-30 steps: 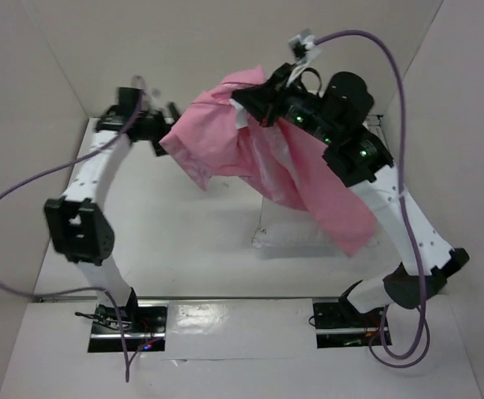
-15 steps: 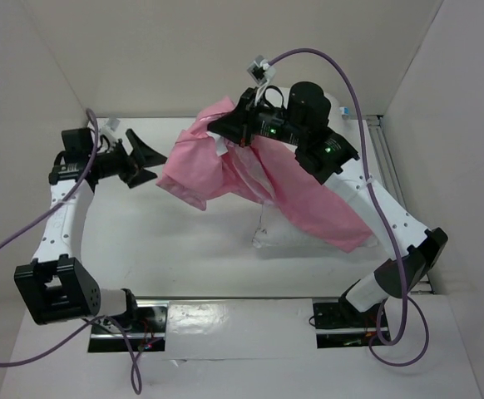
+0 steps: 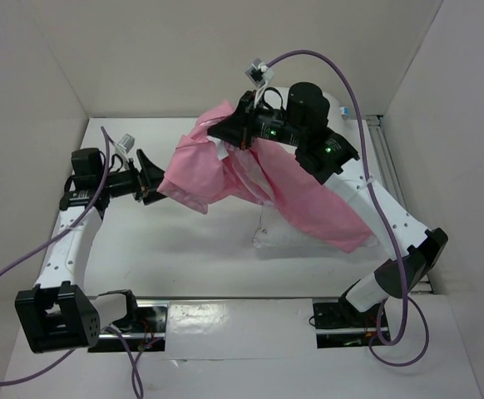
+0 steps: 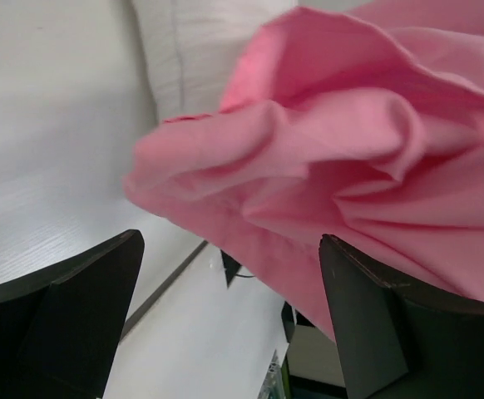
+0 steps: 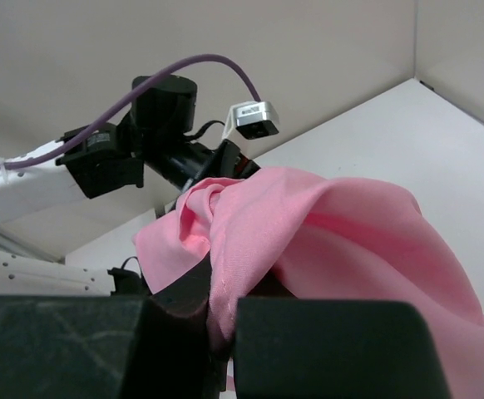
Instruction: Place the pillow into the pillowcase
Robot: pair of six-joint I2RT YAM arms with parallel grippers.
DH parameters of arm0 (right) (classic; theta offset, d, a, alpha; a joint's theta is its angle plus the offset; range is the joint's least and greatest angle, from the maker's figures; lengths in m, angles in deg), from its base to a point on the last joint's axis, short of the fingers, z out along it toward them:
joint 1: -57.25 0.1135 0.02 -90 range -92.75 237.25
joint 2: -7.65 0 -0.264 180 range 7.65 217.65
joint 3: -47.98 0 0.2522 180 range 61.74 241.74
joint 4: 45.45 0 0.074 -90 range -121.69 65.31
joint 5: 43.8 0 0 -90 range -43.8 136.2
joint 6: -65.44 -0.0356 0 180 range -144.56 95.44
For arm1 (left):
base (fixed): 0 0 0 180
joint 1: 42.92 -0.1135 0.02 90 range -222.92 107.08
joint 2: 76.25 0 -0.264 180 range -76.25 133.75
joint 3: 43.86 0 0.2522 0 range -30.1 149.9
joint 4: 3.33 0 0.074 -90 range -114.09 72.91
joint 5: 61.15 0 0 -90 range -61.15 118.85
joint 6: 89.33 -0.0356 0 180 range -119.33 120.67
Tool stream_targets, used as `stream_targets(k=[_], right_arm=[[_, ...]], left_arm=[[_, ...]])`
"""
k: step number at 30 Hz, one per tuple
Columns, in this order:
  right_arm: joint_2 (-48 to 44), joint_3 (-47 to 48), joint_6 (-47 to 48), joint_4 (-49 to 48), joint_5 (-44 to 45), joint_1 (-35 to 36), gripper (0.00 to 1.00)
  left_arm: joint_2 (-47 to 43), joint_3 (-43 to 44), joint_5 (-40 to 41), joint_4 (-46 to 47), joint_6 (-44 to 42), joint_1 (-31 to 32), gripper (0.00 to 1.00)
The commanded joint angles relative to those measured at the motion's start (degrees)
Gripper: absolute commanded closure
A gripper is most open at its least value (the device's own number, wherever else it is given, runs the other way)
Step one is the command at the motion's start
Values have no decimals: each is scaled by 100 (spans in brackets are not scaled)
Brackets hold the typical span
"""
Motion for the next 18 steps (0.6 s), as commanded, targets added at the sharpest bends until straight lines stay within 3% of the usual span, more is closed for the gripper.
stream_targets(k=[1, 6, 8, 10, 14, 18], right_arm=[[-173, 198, -8, 85, -159, -5, 100], [-234, 198, -8, 235, -291, -58, 100], [-234, 268, -8, 288, -291, -58, 100], [-181, 391, -8, 454, -343, -58, 100], [-129, 410, -8, 455, -343, -58, 100], [-129, 339, -8, 455, -343, -58, 100]], left_arm=[[226, -255, 622, -179, -483, 9, 0], [499, -650, 520, 917, -247, 62, 0], [578, -1037, 72, 2124, 339, 123, 0], [728, -1195, -69, 2675, 597, 264, 0], [921, -1143, 0, 2992, 685, 607, 0], [1001, -1302, -114, 4319, 1641, 809, 1]])
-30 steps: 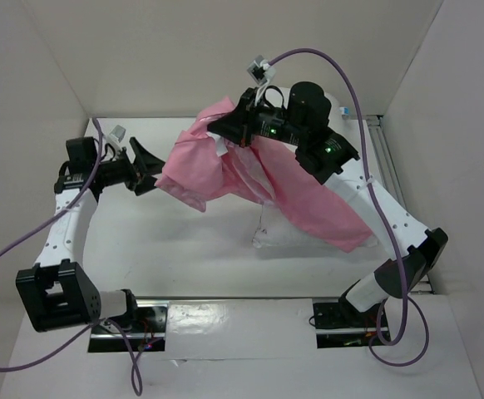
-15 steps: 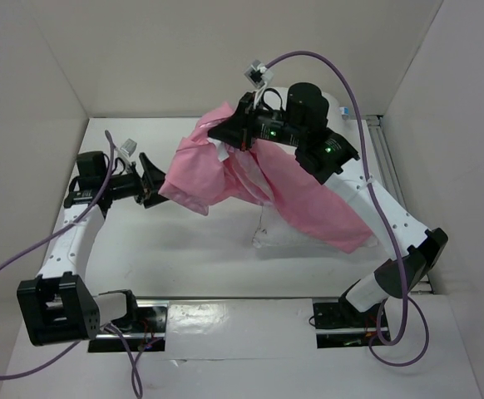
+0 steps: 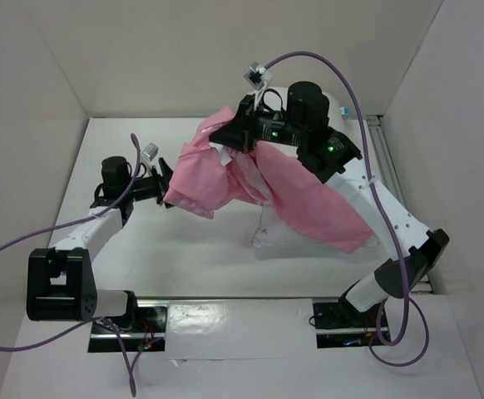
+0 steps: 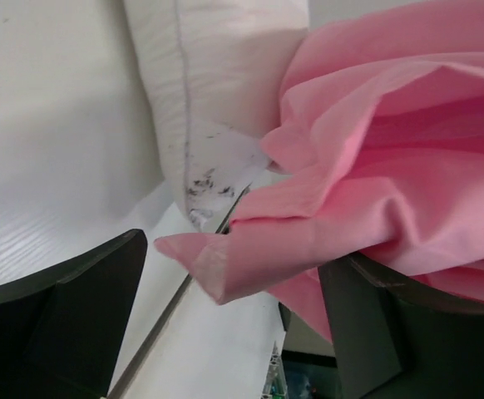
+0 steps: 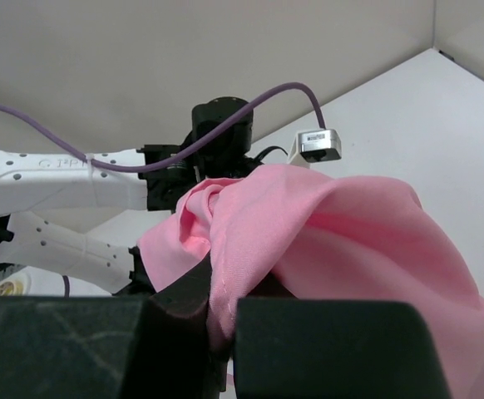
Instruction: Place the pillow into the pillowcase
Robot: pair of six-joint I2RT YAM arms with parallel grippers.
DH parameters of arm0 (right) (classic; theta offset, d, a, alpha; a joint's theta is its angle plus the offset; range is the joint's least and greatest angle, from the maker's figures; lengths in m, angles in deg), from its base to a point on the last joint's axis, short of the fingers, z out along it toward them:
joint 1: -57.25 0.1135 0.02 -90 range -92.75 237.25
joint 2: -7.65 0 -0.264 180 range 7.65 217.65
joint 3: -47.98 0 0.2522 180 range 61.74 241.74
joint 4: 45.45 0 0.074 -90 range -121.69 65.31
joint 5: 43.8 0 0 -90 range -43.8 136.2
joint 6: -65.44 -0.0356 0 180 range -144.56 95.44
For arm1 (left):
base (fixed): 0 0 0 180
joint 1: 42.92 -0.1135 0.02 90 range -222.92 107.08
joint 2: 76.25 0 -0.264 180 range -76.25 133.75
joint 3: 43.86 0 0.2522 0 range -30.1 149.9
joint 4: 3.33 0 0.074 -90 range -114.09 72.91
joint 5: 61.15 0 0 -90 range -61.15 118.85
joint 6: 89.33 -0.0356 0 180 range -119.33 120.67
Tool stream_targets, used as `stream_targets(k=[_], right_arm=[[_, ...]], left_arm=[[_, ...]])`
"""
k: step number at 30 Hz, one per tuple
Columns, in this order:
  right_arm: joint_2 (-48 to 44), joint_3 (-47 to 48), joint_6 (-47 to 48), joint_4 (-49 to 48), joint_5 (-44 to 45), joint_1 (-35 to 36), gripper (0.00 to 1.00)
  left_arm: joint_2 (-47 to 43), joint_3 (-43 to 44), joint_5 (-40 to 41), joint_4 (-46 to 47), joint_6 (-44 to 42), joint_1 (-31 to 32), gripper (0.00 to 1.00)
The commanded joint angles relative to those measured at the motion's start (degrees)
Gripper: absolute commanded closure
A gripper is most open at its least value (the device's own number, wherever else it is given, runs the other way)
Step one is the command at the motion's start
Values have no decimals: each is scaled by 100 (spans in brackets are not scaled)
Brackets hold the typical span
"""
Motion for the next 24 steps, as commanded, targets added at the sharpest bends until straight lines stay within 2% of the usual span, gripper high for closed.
stream_targets(k=[1, 2, 4, 5, 8, 9, 13, 15, 17, 18, 21, 22, 24], right_arm=[[-129, 190, -12, -87, -123, -32, 100], [-129, 190, -12, -35, -123, -32, 100], [-76, 190, -12, 18, -123, -32, 100], [-76, 190, -12, 88, -123, -84, 100], [-76, 243, 40, 316, -62, -146, 100], [2, 408, 40, 387, -61, -303, 100], [389, 1006, 215, 721, -114, -689, 100], [819, 1384, 277, 721, -359, -936, 100], [1397, 2147, 225, 643, -526, -1323, 100], [1609, 2759, 138, 460, -675, -1541, 100], [2329, 3449, -310, -409, -1166, -1798, 100], [2454, 3712, -503, -1256, -1255, -1799, 100], [2700, 3794, -1293, -2244, -1379, -1974, 100]], left_arm=[[-9, -25, -298, 1590, 758, 92, 6], [-9, -25, -298, 1879, 829, 145, 11], [-9, -25, -245, 1978, 952, 145, 27], [-9, 140, -245, 1979, 952, 145, 51], [-9, 596, -183, 1506, 724, -12, 93], [-9, 738, -183, 1312, 663, -83, 100], [-9, 1660, 115, 496, 557, -652, 100], [157, 2643, 238, 100, 434, -873, 100], [533, 3399, 239, -182, 381, -1198, 100], [657, 4099, 239, -297, 538, -1304, 100], [991, 4956, 177, 140, 1056, -1787, 100], [1054, 5454, 107, 490, 1267, -1928, 100], [1107, 5853, 54, 974, 2013, -2366, 100]])
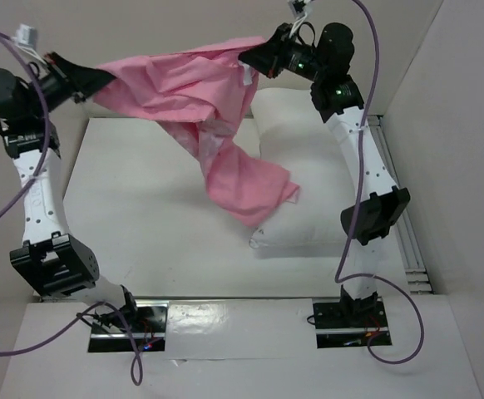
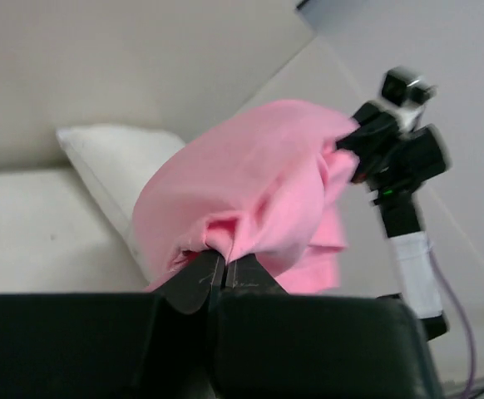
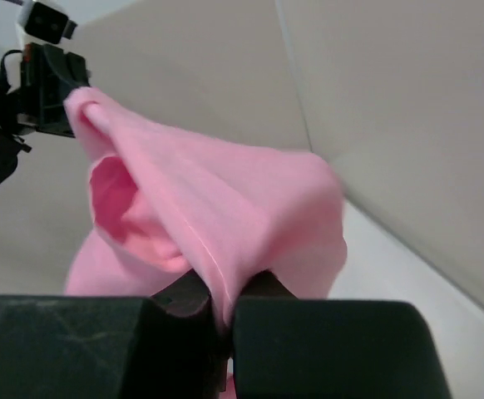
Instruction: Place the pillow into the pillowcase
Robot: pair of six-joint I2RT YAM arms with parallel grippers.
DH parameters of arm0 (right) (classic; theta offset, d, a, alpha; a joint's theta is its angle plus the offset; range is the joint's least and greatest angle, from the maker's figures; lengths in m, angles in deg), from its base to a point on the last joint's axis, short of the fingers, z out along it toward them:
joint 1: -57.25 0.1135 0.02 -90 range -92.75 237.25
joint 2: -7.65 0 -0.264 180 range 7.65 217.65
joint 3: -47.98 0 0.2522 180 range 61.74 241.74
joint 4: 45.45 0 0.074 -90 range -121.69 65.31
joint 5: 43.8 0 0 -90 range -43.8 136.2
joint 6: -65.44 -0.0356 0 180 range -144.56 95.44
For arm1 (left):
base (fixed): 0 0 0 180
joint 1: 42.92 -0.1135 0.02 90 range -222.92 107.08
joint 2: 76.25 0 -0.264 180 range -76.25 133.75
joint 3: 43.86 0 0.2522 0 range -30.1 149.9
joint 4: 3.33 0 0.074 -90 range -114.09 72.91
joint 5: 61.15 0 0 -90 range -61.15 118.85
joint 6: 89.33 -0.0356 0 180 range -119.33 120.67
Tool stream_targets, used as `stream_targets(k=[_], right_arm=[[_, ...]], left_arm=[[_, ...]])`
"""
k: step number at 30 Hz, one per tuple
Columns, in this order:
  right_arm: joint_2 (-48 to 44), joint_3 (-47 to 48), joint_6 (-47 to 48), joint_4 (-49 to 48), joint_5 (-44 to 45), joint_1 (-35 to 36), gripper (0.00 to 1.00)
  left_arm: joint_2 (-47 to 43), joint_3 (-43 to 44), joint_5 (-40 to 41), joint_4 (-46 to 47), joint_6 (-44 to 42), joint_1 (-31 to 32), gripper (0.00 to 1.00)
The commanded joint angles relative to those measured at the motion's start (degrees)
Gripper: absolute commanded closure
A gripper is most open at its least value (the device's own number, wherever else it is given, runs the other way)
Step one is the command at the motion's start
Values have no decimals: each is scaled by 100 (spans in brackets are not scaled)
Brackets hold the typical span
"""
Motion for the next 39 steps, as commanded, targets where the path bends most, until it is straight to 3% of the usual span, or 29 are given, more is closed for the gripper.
stream_targets(k=[1, 4, 9, 12, 14, 15, 16, 17, 20, 21, 22, 23, 26, 30, 34, 35, 37, 39], right_arm=[[233, 419, -1150, -2769, -505, -143, 100], [602, 629, -1820, -3664, -505, -143, 100], [1349, 990, -2286, -3719, -856, 50, 100], [1298, 246, -2034, -3133, -1374, 208, 100], [851, -561, -1743, -2432, -1569, 306, 98], [640, -1461, -1194, -2010, -1473, 366, 92], [195, -1853, -805, -1527, -1341, 367, 67], [-1, -2388, -462, -495, -757, 428, 51], [-433, -2604, 357, 1300, 661, 429, 9], [-504, -2604, 515, 1682, 1055, 368, 5], [-644, -2656, 517, 2051, 2103, 367, 3], [-741, -2735, 517, 2595, 2619, 367, 3], [-1353, -3743, 245, 2820, 3955, 367, 5], [-2138, -5823, -325, 2417, 4539, 367, 22], [-2499, -6691, -695, 2634, 5161, -106, 38], [-2499, -6691, -696, 2757, 5782, -203, 42], [-2499, -6446, -609, 3117, 6453, -354, 46], [-2499, -6130, -416, 3250, 6876, -406, 46]], left_arm=[[92, 962, -136, 1341, 1101, -626, 100], [93, 1280, -136, 1654, 1692, -1083, 100], [-318, 738, -355, 1593, 1692, -1418, 100], [-1045, -438, -637, 1173, 1098, -1418, 100], [-1635, -1655, -368, -11, 500, -1314, 100], [-1986, -2081, -52, -460, 219, -1208, 100], [-2312, -2450, 273, -882, -315, -868, 100], [-2698, -2837, 877, -2026, -616, -673, 100], [-3200, -3392, 1601, -3264, -1392, -223, 100], [-3377, -3908, 2021, -3624, -1393, -223, 100], [-3544, -4165, 2165, -3715, -1393, -223, 100], [-3650, -4455, 2384, -3916, -1393, -223, 100], [-3765, -4791, 2974, -4602, -1507, -170, 100], [-3765, -5300, 3351, -5218, -1779, -118, 100], [-4028, -5504, 3686, -5710, -2024, -65, 100], [-4151, -5565, 3687, -5833, -2095, -65, 96], [-4152, -5513, 3871, -6035, -2384, -3, 68], [-4205, -5373, 3871, -6263, -2517, 76, 20]])
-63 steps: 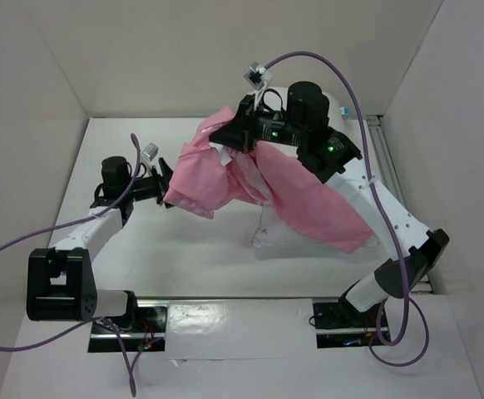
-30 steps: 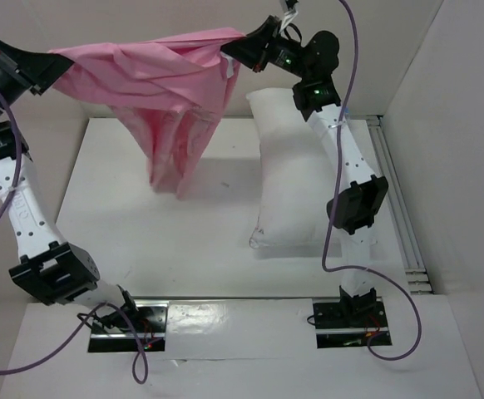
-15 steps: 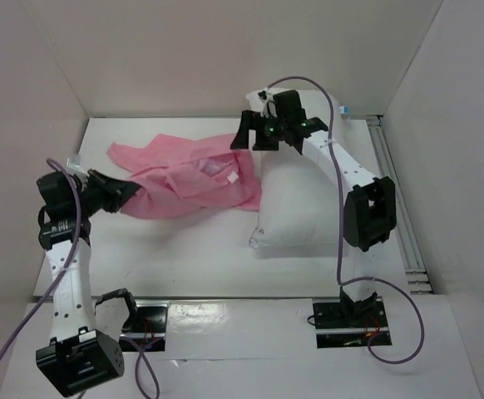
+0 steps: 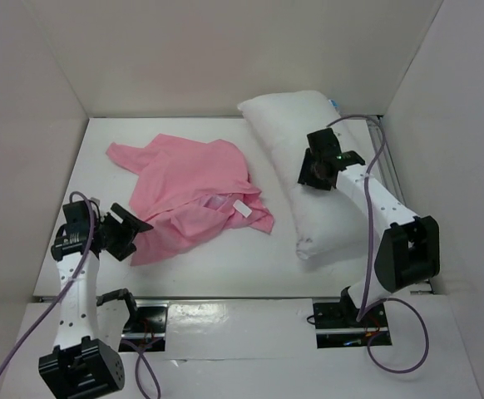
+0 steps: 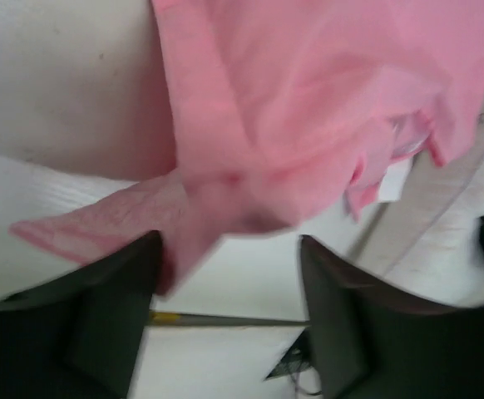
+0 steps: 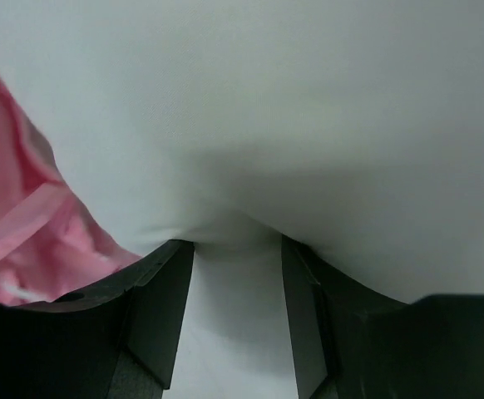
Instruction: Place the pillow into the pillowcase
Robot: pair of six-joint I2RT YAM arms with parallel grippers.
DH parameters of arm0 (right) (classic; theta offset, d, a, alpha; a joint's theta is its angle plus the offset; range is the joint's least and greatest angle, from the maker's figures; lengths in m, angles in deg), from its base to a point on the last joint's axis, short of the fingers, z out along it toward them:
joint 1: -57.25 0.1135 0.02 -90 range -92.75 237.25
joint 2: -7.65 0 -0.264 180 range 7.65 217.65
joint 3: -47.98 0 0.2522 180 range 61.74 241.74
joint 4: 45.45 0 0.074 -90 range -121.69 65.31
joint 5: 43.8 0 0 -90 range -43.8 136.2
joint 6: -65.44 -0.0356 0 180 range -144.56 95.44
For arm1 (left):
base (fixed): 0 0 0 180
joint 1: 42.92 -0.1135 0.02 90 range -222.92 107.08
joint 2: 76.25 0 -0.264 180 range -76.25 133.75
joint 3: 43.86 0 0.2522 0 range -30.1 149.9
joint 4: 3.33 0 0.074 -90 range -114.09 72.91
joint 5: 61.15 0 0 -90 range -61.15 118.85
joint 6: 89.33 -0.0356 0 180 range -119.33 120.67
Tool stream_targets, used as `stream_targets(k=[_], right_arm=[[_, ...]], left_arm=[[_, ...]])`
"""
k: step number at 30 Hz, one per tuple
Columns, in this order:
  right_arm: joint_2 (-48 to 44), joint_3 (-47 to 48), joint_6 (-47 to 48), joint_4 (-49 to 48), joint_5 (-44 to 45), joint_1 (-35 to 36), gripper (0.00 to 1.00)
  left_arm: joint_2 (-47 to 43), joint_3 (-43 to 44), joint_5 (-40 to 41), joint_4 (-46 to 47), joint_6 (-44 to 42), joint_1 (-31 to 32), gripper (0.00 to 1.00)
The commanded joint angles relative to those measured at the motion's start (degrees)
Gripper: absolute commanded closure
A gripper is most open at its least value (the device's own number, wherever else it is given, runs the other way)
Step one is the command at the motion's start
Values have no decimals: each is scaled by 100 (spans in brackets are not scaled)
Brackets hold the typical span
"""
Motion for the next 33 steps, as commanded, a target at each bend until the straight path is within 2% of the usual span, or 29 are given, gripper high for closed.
stream_targets(k=[1, 3, 4, 6, 7, 10, 14, 15, 18, 25, 28, 30, 31, 33], right_arm=[[-40, 608, 215, 739, 1628, -155, 46], [-93, 909, 522, 609, 1183, 178, 41], [-94, 1154, 601, 442, 962, 327, 33], [46, 1393, 733, 388, 532, 959, 27], [117, 1550, 734, 387, 477, 1449, 19], [468, 1553, 734, 317, 319, 2329, 8], [724, 1044, 603, 89, -147, 2718, 5], [802, 955, 602, 28, -278, 2719, 5], [864, 542, 471, -367, -797, 2790, 6], [1715, 216, 84, -1360, -1571, 2842, 7], [2084, 304, -48, -1546, -1266, 2842, 10], [2139, 383, -119, -1398, -941, 2842, 13], [2139, 435, -188, -1336, -739, 2790, 16], [2139, 436, -189, -1099, -90, 2790, 17]], left_arm=[[-117, 391, 241, -479, -439, 165, 13], [-117, 637, 442, -532, -439, 350, 6], [-48, 934, 687, -532, -439, 351, 6], [119, 1330, 1013, -532, -379, 491, 6], [372, 1429, 1301, -462, -378, 491, 6], [1153, 1631, 1471, -51, -316, 544, 6], [2166, 2193, 1278, 4, -614, 903, 10], [2490, 2299, 1400, -126, -702, 1209, 11], [2625, 2370, 1927, -294, -634, 1754, 11], [2475, 1457, 1613, 109, -115, 2196, 11], [2808, 1386, 1550, 329, -114, 2249, 24], [3019, 1542, 1550, 400, -114, 2319, 37], [3220, 1622, 1550, 400, -166, 2319, 62], [3424, 1902, 1550, 452, -219, 2381, 91]])
